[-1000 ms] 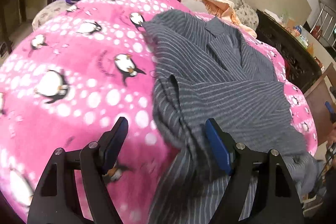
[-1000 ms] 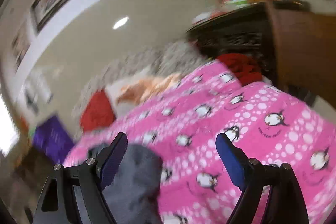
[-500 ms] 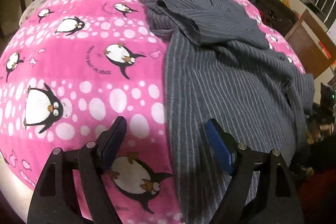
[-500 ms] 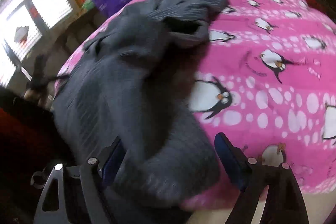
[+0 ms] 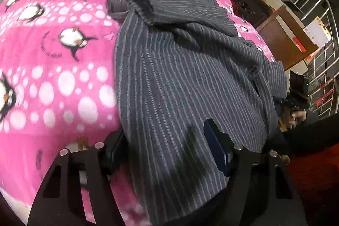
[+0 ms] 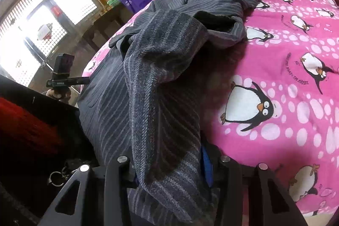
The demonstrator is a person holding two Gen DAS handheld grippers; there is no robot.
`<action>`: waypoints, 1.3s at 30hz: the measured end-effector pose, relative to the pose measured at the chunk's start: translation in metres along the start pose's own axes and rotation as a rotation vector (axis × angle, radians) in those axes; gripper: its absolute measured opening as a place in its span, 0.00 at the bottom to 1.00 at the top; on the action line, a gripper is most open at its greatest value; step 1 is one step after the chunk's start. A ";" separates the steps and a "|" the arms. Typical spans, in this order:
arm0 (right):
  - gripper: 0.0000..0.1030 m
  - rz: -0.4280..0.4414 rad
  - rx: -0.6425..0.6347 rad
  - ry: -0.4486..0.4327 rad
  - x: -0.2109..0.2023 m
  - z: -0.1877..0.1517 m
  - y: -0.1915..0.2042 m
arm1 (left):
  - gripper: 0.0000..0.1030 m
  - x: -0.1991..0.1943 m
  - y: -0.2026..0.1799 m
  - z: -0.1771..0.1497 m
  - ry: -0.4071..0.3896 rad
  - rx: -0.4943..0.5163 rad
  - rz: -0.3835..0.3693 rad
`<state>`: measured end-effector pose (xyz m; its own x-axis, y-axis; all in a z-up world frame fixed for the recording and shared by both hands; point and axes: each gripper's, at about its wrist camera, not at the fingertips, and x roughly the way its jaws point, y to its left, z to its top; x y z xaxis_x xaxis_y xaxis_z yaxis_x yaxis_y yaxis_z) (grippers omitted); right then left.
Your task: Fold large clothes
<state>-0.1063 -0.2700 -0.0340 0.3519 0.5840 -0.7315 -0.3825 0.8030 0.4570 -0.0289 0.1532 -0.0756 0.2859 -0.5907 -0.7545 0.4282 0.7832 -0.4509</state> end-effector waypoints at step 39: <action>0.08 0.258 0.164 -0.460 -0.103 0.114 0.000 | 0.04 -0.116 0.016 0.086 -0.481 -0.261 -0.268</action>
<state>-0.0453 -0.3168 0.0991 0.6151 0.7267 -0.3058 -0.3810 0.6135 0.6917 0.0188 0.2175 0.0456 0.5781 -0.7481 -0.3259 0.3322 0.5806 -0.7433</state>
